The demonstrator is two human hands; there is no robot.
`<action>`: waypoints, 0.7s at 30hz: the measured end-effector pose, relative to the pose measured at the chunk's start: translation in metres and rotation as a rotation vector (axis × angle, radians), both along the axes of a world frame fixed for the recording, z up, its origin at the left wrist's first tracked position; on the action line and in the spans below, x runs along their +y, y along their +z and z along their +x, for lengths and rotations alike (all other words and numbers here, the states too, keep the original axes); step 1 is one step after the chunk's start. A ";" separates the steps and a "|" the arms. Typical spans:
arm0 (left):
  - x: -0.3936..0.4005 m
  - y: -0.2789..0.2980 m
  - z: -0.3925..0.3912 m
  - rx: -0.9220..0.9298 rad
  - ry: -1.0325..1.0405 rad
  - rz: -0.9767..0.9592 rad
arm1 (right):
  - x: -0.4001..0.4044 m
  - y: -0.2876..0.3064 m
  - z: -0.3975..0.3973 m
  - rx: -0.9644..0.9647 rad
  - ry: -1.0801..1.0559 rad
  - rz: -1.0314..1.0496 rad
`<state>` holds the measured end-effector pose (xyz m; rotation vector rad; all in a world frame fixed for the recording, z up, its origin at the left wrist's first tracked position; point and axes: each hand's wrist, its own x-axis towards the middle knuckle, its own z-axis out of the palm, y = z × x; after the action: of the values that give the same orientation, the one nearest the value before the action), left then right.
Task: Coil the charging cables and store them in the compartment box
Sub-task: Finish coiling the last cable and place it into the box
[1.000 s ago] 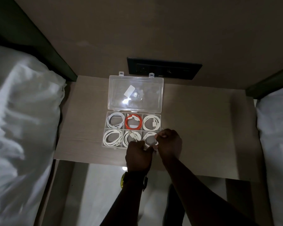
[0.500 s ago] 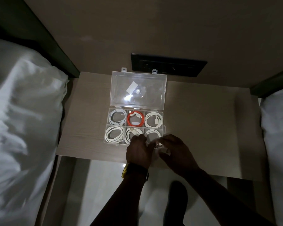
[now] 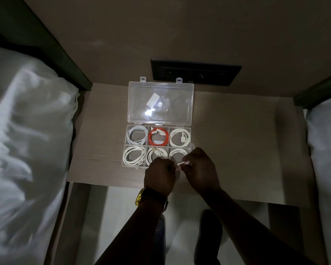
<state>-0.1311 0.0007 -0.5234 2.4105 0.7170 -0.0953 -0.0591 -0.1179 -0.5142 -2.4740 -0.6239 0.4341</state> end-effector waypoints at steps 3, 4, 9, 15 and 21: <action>-0.002 0.000 0.004 0.022 0.031 0.013 | -0.007 0.002 0.005 0.022 0.073 0.021; -0.003 0.001 0.004 0.032 0.048 0.011 | -0.009 0.002 0.006 0.012 0.102 0.008; 0.000 0.007 0.011 0.116 0.051 -0.029 | 0.005 -0.001 0.017 -0.029 0.152 -0.141; 0.023 0.008 0.027 0.322 -0.156 -0.106 | 0.007 -0.004 0.029 -0.078 0.343 -0.227; 0.019 0.003 0.018 0.238 -0.115 -0.118 | -0.013 -0.008 0.028 -0.052 0.401 -0.205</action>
<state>-0.1126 0.0199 -0.5204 2.3483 0.6571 -0.4653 -0.0315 -0.1313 -0.5217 -2.5554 -1.1573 0.6118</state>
